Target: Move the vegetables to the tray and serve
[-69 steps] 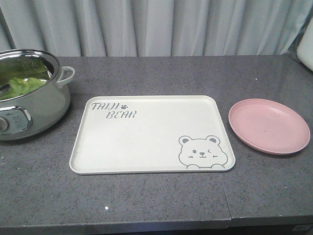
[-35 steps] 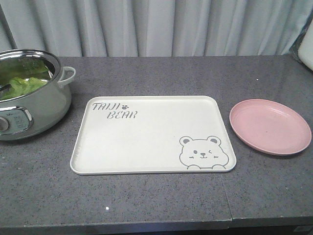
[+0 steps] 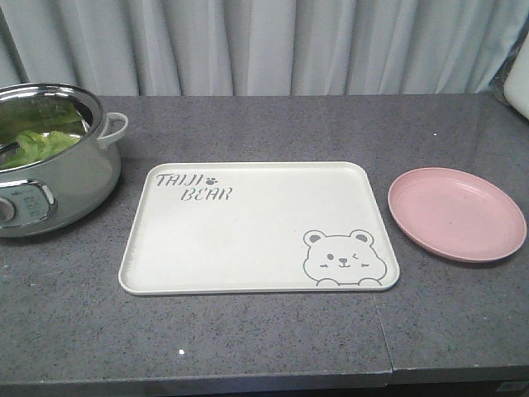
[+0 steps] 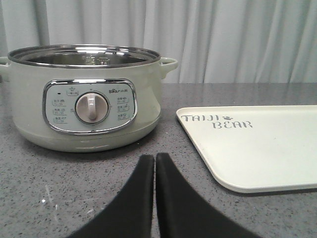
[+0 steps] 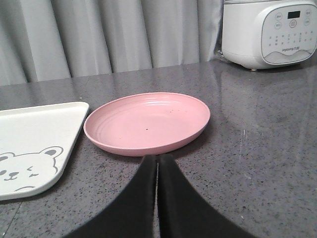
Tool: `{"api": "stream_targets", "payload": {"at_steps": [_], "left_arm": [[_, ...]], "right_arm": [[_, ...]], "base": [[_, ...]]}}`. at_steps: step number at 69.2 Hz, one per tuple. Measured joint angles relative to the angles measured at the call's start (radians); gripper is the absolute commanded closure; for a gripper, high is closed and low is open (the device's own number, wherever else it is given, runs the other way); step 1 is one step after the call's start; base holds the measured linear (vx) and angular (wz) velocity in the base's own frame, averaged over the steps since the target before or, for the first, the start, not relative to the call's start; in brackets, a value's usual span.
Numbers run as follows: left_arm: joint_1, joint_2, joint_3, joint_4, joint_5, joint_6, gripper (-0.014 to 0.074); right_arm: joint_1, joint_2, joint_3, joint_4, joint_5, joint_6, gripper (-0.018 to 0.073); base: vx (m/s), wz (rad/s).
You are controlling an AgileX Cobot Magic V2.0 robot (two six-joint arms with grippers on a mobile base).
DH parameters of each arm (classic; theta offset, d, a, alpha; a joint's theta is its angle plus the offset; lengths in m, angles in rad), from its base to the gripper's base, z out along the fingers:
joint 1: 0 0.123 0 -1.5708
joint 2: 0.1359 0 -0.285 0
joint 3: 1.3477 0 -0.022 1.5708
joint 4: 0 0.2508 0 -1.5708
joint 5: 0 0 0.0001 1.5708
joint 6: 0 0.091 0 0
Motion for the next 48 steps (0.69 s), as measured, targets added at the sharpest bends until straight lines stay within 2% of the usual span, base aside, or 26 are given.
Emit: {"api": "stream_targets", "payload": {"at_steps": [48], "left_arm": [[0.0,0.0,0.0,0.0,0.0,0.0,0.0602]], "right_arm": [[0.0,0.0,0.0,0.0,0.0,0.0,0.0562]], "base": [[0.0,0.0]]}}
